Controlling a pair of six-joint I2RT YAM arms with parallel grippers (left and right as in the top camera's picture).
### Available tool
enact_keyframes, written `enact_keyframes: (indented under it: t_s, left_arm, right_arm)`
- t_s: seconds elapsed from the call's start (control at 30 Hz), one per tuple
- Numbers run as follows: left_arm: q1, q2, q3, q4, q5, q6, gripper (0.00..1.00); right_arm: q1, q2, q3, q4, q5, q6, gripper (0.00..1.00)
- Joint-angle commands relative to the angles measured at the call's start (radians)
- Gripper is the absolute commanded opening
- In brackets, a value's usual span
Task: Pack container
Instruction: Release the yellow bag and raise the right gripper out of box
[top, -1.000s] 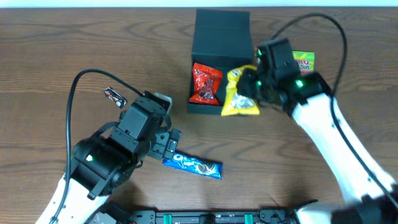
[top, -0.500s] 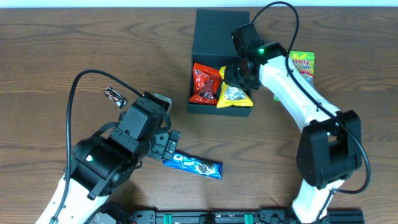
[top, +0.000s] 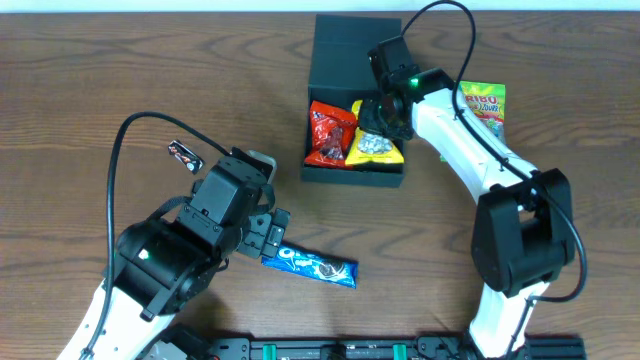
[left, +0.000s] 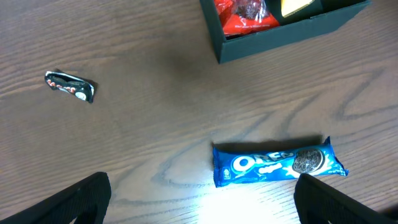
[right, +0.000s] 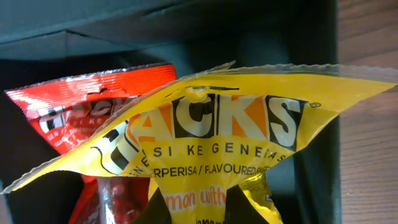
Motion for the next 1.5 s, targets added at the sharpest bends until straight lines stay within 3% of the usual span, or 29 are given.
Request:
enact_keyframes:
  t_s: [0.0,0.63,0.8,0.97,1.2,1.47]
  left_arm:
    - [0.002,-0.004,-0.002,-0.002,0.002,0.003,0.95]
    - [0.002,-0.004,-0.002,-0.003,0.002,0.003,0.95]
    - [0.002,-0.004,-0.002,-0.003,0.002,0.003,0.95]
    - [0.002,-0.004,-0.002,-0.003,0.002,0.003,0.95]
    - [0.002,-0.004,-0.002,-0.003,-0.005,0.004,0.95]
    - [0.002,-0.004,-0.002,-0.003,-0.004,0.003,0.95]
  right_arm:
    - [0.003,0.008,0.019,0.002,0.050,0.013,0.01]
    - [0.018,0.019,0.005,-0.002,0.062,0.012,0.02]
    - [0.018,0.019,0.004,-0.002,0.062,-0.003,0.29]
    - [0.018,0.019,0.005,-0.006,0.061,-0.064,0.99]
    - [0.018,-0.061,0.009,-0.069,0.061,-0.086,0.99]
    - [-0.049,-0.391,0.009,-0.227,0.130,-0.346,0.99]
